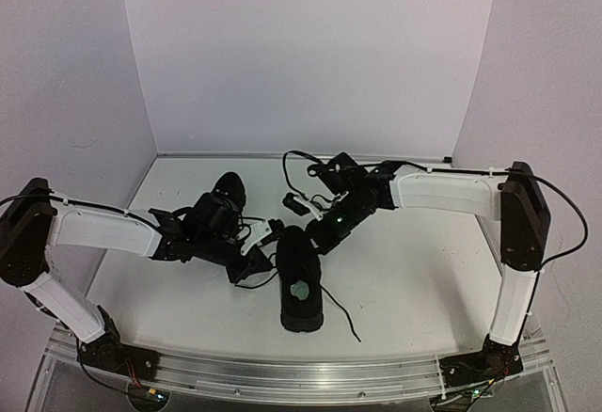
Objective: Tie the shoes
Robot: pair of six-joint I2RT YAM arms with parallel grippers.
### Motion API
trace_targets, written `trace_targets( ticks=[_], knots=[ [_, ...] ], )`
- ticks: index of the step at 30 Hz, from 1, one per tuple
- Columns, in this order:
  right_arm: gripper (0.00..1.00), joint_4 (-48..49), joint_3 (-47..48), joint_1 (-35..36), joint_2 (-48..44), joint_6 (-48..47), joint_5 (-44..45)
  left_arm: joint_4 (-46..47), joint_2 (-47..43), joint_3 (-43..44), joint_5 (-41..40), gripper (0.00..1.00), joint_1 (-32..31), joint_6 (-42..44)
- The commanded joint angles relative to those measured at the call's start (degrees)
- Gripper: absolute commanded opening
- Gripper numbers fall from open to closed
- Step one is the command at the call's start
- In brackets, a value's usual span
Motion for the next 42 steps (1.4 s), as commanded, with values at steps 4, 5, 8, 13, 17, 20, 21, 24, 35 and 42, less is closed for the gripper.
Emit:
trace_targets(
  ticks=[4, 5, 8, 13, 17, 20, 21, 24, 35, 42],
  knots=[
    [0.0, 5.05, -4.07, 0.21, -7.84, 4.11, 1.36, 2.04, 1.67, 3.31, 0.11, 0.1, 0.09, -1.05],
    [0.0, 5.64, -4.53, 0.25, -8.21, 4.36, 1.49, 2.15, 1.69, 3.37, 0.1, 0.1, 0.05, -1.08],
    [0.0, 6.05, -5.63, 0.21, -8.94, 4.73, 2.03, 1.73, 1.86, 3.7, -0.26, 0.13, 0.09, -1.01],
    [0.0, 6.67, -7.67, 0.27, -9.99, 5.13, 2.33, 0.9, 1.29, 3.88, -1.85, 0.18, 0.02, -0.55],
    [0.0, 7.57, -8.99, 0.24, -10.53, 5.69, 2.34, 5.74, -3.97, -0.27, -3.44, 0.28, -0.84, 0.65],
    [0.0, 8.08, -9.32, 0.23, -10.66, 6.24, 2.65, 9.83, -10.2, -4.46, -5.08, 0.32, -1.2, 2.45],
    [0.0, 8.3, -9.34, 0.2, -10.72, 6.48, 2.76, 10.42, -12.17, -5.43, -5.84, 0.33, -1.63, 3.43],
    [0.0, 9.04, -9.73, 0.22, -10.99, 7.17, 3.03, 10.92, -17.11, -7.02, -8.78, 0.35, -3.15, 6.5],
    [0.0, 10.72, -10.92, 0.08, -12.0, 9.33, 2.45, 4.11, -9.55, 0.97, -13.44, 0.3, -12.38, 22.91],
    [0.0, 11.47, -12.2, 0.06, -12.65, 10.32, 2.45, 0.43, -1.84, 7.49, -15.22, 0.24, -13.82, 28.59]
  ],
)
